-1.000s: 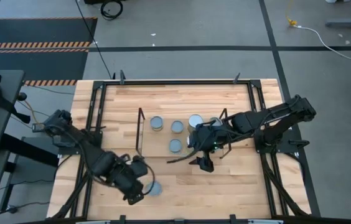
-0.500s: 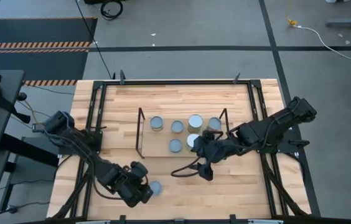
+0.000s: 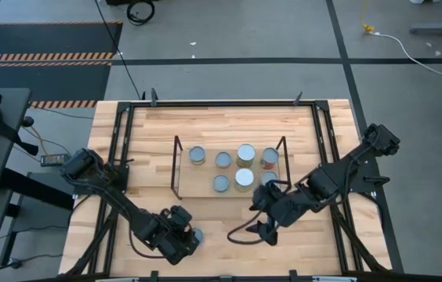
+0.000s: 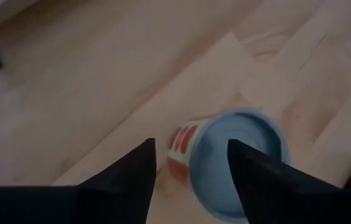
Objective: Pick and place cans onto a shelf
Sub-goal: Put the canned tomatoes on the shelf
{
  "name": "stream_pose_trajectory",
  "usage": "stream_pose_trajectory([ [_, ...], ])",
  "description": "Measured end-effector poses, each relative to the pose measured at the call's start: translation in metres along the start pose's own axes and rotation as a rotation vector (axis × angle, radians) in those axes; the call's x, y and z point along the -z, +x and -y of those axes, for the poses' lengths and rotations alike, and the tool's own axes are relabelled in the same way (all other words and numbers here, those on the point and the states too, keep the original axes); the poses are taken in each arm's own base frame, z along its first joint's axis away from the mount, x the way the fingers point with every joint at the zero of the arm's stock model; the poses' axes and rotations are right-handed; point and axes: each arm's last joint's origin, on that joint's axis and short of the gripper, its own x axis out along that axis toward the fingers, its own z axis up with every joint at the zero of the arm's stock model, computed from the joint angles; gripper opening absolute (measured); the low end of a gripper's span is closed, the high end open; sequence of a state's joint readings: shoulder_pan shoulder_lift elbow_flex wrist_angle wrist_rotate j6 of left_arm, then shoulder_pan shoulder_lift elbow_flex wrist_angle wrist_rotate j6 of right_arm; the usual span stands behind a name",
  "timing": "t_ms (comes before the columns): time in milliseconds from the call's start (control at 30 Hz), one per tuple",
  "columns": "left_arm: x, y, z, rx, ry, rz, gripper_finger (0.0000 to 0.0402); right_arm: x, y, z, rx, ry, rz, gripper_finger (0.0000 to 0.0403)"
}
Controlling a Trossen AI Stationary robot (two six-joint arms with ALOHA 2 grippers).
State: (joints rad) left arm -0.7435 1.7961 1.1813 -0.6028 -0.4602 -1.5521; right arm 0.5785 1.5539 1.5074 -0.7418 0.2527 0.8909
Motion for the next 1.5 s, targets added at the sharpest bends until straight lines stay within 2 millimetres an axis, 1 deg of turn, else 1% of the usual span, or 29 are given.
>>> stream_pose_trajectory([
  [167,0.001,0.001,0.000,-0.001,0.033,-0.004,0.0174,0.005,-0.001,-0.003,-0.005,-0.006,-0.012,0.0347],
  [333,0.004,0.002,0.000,0.001,-0.016,-0.059,0.0118,0.005,-0.001,-0.002,0.000,-0.008,-0.015,0.0347],
  [467,0.007,0.010,0.001,-0.009,-0.029,-0.041,0.0076,0.004,-0.001,-0.002,-0.002,-0.004,-0.010,0.0347],
  [633,0.010,0.017,0.002,-0.013,-0.052,-0.025,0.0040,0.002,-0.001,-0.004,-0.018,0.002,0.003,0.0347],
  [733,0.008,0.010,0.005,-0.001,-0.052,-0.040,0.0014,0.002,-0.001,-0.005,-0.028,0.007,0.008,0.0347],
  [800,0.004,0.002,0.007,0.001,-0.044,-0.045,0.0012,0.003,-0.002,-0.006,-0.037,0.026,0.002,0.0347],
  [833,0.000,-0.006,0.008,0.005,-0.036,-0.036,0.0012,0.003,-0.002,-0.006,-0.040,0.035,-0.002,0.0347],
  [900,-0.013,-0.025,0.018,0.047,-0.046,0.002,0.0012,0.003,-0.002,-0.006,-0.045,0.045,-0.007,0.0347],
  [967,-0.030,-0.040,0.022,0.029,-0.023,0.052,0.0012,0.003,-0.002,-0.006,-0.044,0.045,-0.007,0.0347],
  [1067,-0.058,-0.051,0.027,-0.009,0.051,0.117,0.0011,0.003,-0.002,-0.006,-0.044,0.039,-0.006,0.0347],
  [1133,-0.082,-0.057,0.029,-0.028,0.138,0.110,0.0011,0.003,-0.002,-0.006,-0.041,0.039,0.001,0.0347],
  [1200,-0.105,-0.058,0.029,-0.038,0.268,0.029,0.0011,0.003,-0.002,-0.006,-0.042,0.046,0.004,0.0347],
  [1300,-0.140,-0.052,0.022,-0.014,0.431,-0.096,0.0011,0.001,-0.002,-0.008,-0.060,0.053,0.017,0.0347],
  [1433,-0.193,-0.051,0.007,0.011,0.628,-0.134,0.0011,0.000,-0.002,-0.010,-0.085,0.065,0.029,0.0347],
  [1500,-0.217,-0.049,-0.003,0.018,0.687,-0.122,0.0011,-0.001,-0.002,-0.011,-0.097,0.066,0.028,0.0347],
])
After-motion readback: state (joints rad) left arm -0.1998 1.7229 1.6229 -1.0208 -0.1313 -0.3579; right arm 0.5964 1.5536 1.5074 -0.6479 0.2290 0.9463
